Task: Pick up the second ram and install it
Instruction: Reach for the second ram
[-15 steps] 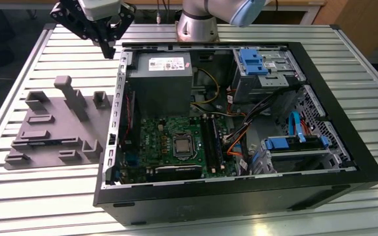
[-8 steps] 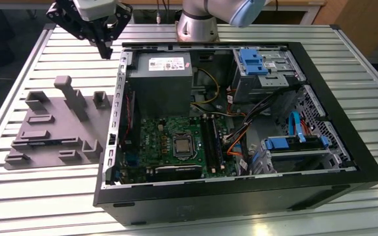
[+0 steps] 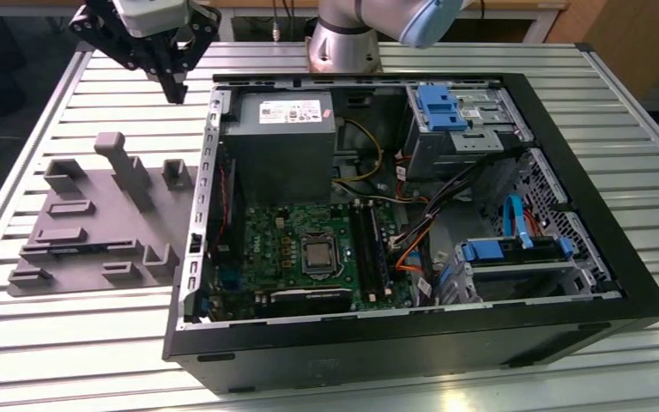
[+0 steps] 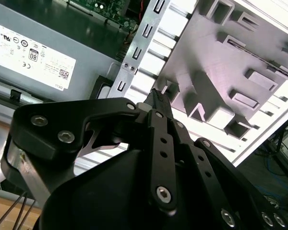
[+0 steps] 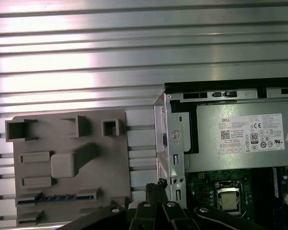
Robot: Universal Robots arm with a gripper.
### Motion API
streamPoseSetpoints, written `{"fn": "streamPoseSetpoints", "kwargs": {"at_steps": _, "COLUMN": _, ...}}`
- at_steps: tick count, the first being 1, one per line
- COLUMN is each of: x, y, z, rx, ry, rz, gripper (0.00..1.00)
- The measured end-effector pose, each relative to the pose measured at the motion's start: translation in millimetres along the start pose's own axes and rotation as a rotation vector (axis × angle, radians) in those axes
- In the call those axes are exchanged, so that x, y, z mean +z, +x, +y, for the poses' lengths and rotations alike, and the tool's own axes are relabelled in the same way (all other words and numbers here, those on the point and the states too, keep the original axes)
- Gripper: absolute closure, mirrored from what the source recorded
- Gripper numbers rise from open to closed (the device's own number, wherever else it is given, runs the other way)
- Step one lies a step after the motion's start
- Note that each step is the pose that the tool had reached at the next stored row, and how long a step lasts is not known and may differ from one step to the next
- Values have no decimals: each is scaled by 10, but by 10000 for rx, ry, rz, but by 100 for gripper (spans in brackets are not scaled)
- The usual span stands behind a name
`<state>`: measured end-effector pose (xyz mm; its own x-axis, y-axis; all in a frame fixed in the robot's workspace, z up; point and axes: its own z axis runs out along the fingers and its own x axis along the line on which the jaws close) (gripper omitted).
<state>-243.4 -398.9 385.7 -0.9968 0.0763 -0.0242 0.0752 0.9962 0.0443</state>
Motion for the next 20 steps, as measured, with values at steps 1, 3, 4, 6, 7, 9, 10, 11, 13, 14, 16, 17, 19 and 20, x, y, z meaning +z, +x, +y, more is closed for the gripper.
{"fn": "streamPoseSetpoints", "kwargs": {"at_steps": 1, "x": 0, "y": 10, "z": -1, "rx": 0, "ry": 0, "rz": 0, "gripper": 89}}
{"fn": "streamPoseSetpoints", "kwargs": {"at_steps": 3, "x": 0, "y": 31, "z": -3, "rx": 0, "ry": 0, "rz": 0, "gripper": 89}}
{"fn": "streamPoseSetpoints", "kwargs": {"at_steps": 4, "x": 1, "y": 41, "z": -3, "rx": 0, "ry": 0, "rz": 0, "gripper": 89}}
{"fn": "streamPoseSetpoints", "kwargs": {"at_steps": 6, "x": 1, "y": 58, "z": -5, "rx": 0, "ry": 0, "rz": 0, "gripper": 89}}
{"fn": "streamPoseSetpoints", "kwargs": {"at_steps": 7, "x": 1, "y": 67, "z": -5, "rx": 0, "ry": 0, "rz": 0, "gripper": 89}}
{"fn": "streamPoseSetpoints", "kwargs": {"at_steps": 9, "x": 1, "y": 84, "z": -7, "rx": 0, "ry": 0, "rz": 0, "gripper": 89}}
{"fn": "streamPoseSetpoints", "kwargs": {"at_steps": 10, "x": 1, "y": 91, "z": -7, "rx": 0, "ry": 0, "rz": 0, "gripper": 89}}
{"fn": "streamPoseSetpoints", "kwargs": {"at_steps": 11, "x": 1, "y": 98, "z": -8, "rx": -1, "ry": 0, "rz": 0, "gripper": 89}}
{"fn": "streamPoseSetpoints", "kwargs": {"at_steps": 13, "x": 2, "y": 114, "z": -9, "rx": -1, "ry": 0, "rz": 0, "gripper": 89}}
{"fn": "streamPoseSetpoints", "kwargs": {"at_steps": 14, "x": 2, "y": 121, "z": -9, "rx": -1, "ry": 0, "rz": 0, "gripper": 89}}
{"fn": "streamPoseSetpoints", "kwargs": {"at_steps": 16, "x": 2, "y": 136, "z": -11, "rx": -1, "ry": -1, "rz": 0, "gripper": 89}}
{"fn": "streamPoseSetpoints", "kwargs": {"at_steps": 17, "x": 2, "y": 143, "z": -11, "rx": -1, "ry": 0, "rz": 0, "gripper": 89}}
{"fn": "streamPoseSetpoints", "kwargs": {"at_steps": 19, "x": 2, "y": 159, "z": -12, "rx": 0, "ry": 0, "rz": 0, "gripper": 89}}
{"fn": "streamPoseSetpoints", "kwargs": {"at_steps": 20, "x": 2, "y": 168, "z": -13, "rx": -1, "ry": 0, "rz": 0, "gripper": 89}}
